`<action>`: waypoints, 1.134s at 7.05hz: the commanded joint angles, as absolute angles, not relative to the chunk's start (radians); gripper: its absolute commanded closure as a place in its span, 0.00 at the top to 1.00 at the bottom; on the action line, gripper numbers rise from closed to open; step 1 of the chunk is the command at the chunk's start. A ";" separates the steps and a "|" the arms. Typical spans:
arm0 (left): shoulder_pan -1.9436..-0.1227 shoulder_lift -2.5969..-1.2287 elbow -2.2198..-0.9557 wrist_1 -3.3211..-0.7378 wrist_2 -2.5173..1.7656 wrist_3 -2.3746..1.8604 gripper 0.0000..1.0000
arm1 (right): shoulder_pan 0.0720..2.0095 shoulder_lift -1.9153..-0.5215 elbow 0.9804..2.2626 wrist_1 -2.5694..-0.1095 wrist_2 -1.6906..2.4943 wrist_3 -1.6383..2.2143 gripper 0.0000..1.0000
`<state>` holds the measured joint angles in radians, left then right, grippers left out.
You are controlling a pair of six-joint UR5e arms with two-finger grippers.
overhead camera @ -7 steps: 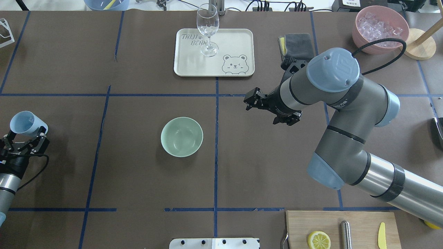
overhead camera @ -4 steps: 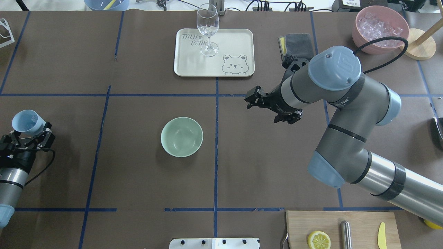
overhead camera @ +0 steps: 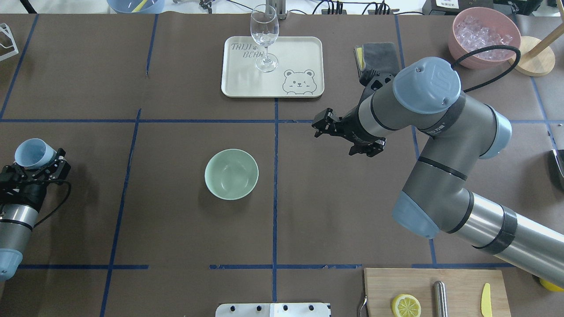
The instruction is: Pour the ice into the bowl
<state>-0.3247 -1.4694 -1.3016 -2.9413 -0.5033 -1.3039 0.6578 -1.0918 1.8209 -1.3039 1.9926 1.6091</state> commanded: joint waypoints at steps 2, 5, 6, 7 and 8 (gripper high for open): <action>-0.336 -1.476 -1.284 -2.931 -0.517 -1.305 0.98 | 0.658 -1.091 1.821 -1.304 1.993 1.609 1.00; -0.342 -1.476 -1.267 -2.931 -0.526 -1.305 0.82 | 0.658 -1.091 1.821 -1.304 1.993 1.609 1.00; -0.342 -1.476 -1.269 -2.931 -0.528 -1.304 0.61 | 0.658 -1.089 1.822 -1.305 1.993 1.609 1.00; -0.341 -1.476 -1.270 -2.934 -0.528 -1.304 0.33 | 0.658 -1.089 1.822 -1.304 1.993 1.609 1.00; -0.342 -1.476 -1.275 -2.941 -0.526 -1.304 0.15 | 0.658 -1.088 1.822 -1.304 1.993 1.609 1.00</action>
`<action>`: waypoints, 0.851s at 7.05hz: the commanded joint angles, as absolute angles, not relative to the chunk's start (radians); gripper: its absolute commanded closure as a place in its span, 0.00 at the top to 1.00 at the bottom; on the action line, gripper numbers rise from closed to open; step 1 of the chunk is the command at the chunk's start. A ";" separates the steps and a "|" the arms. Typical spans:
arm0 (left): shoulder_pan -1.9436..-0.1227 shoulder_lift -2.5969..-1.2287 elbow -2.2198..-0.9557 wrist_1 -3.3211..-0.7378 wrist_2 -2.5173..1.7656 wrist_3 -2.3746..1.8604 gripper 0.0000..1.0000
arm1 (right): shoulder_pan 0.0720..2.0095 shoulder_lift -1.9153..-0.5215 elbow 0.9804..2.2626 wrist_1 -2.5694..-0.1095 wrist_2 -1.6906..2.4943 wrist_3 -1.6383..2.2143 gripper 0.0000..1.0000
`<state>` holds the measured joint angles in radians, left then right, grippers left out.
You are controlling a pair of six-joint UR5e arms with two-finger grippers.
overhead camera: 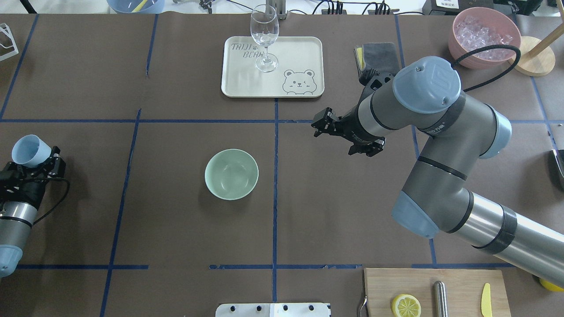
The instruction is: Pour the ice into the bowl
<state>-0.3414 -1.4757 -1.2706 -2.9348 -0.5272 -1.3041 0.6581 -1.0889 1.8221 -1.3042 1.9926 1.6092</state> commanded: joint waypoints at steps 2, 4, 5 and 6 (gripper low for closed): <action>-0.350 -1.476 -1.334 -3.011 -0.534 -1.236 0.00 | 0.660 -1.088 1.824 -1.304 1.993 1.609 1.00; -0.370 -1.535 -1.419 -3.185 -0.607 -0.898 0.00 | 0.660 -1.089 1.825 -1.305 1.993 1.611 1.00; -0.370 -1.575 -1.493 -3.180 -0.610 -0.758 0.00 | 0.660 -1.091 1.825 -1.305 1.993 1.611 1.00; -0.365 -1.667 -1.520 -3.180 -0.601 -0.642 0.00 | 0.660 -1.092 1.824 -1.305 1.991 1.611 1.00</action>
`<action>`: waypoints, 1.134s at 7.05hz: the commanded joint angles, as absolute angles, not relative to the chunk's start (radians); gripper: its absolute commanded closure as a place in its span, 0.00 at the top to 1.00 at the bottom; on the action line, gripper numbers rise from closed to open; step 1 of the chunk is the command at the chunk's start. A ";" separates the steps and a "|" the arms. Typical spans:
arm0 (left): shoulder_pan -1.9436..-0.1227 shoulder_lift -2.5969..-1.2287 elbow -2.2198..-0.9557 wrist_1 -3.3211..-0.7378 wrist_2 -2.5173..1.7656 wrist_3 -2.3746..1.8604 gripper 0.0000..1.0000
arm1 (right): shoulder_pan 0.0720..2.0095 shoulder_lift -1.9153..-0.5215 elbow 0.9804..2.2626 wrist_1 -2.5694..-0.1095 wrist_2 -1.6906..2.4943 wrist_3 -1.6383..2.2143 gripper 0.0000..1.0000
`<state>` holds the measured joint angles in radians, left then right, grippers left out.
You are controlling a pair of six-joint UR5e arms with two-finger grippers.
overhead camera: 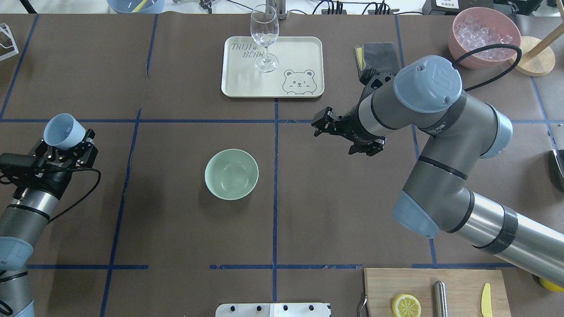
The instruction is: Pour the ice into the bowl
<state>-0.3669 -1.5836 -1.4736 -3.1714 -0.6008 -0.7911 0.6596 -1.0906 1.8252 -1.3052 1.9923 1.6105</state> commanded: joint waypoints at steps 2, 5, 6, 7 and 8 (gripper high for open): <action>-0.345 -1.735 -1.537 -3.139 -0.598 -0.378 0.00 | 0.660 -1.092 1.818 -1.304 1.991 1.611 1.00; -0.264 -1.779 -1.622 -2.996 -0.606 -0.213 0.00 | 0.661 -1.097 1.813 -1.305 1.993 1.609 1.00; -0.191 -1.828 -1.612 -2.841 -0.598 -0.206 0.00 | 0.661 -1.100 1.813 -1.305 1.994 1.609 1.00; -0.183 -1.839 -1.641 -2.688 -0.579 -0.206 0.00 | 0.661 -1.106 1.812 -1.305 1.993 1.609 1.00; -0.178 -1.844 -1.649 -2.592 -0.527 -0.142 0.00 | 0.661 -1.111 1.812 -1.305 1.993 1.609 1.00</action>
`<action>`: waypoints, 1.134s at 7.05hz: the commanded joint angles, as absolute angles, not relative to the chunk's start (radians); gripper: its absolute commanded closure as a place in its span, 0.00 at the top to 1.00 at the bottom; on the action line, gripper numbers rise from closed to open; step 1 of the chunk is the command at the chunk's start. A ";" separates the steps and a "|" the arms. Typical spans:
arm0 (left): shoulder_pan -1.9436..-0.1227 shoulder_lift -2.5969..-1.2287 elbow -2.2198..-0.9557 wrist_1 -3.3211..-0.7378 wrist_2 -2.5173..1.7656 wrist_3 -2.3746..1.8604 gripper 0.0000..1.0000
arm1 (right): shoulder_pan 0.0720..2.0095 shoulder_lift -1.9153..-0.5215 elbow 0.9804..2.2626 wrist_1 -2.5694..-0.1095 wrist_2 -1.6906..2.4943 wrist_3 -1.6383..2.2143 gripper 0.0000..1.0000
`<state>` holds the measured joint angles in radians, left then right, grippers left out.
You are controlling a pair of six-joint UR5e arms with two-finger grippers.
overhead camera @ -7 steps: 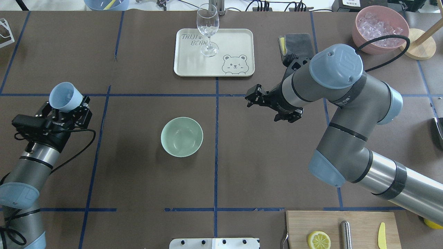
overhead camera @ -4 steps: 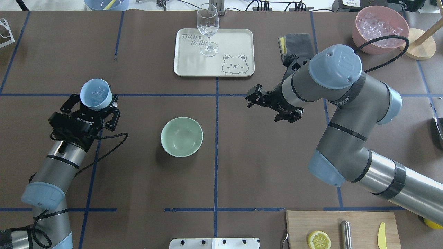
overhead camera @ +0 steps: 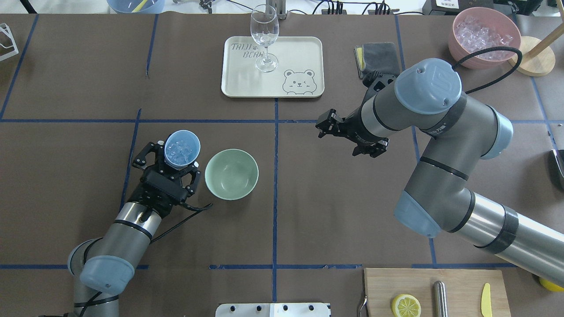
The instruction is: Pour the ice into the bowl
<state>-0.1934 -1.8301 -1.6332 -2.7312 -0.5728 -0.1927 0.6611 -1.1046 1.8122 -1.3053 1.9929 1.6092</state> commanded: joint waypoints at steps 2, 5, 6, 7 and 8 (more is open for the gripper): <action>-0.172 -1.882 -1.669 -2.475 -0.525 0.081 0.00 | 0.663 -1.111 1.812 -1.305 1.993 1.609 1.00; -0.158 -1.931 -1.681 -2.277 -0.526 0.303 0.00 | 0.670 -1.111 1.812 -1.305 1.993 1.609 1.00; -0.158 -1.933 -1.681 -2.237 -0.526 0.380 0.00 | 0.670 -1.112 1.812 -1.305 1.993 1.609 1.00; -0.158 -1.933 -1.699 -2.173 -0.526 0.449 0.00 | 0.670 -1.112 1.812 -1.305 1.993 1.609 1.00; -0.158 -1.933 -1.754 -2.072 -0.526 0.493 0.00 | 0.670 -1.112 1.812 -1.305 1.991 1.609 1.00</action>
<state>-0.1581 -1.9322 -1.7074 -2.1732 -0.5261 0.4269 0.6699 -1.1119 1.8117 -1.3054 1.9923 1.6092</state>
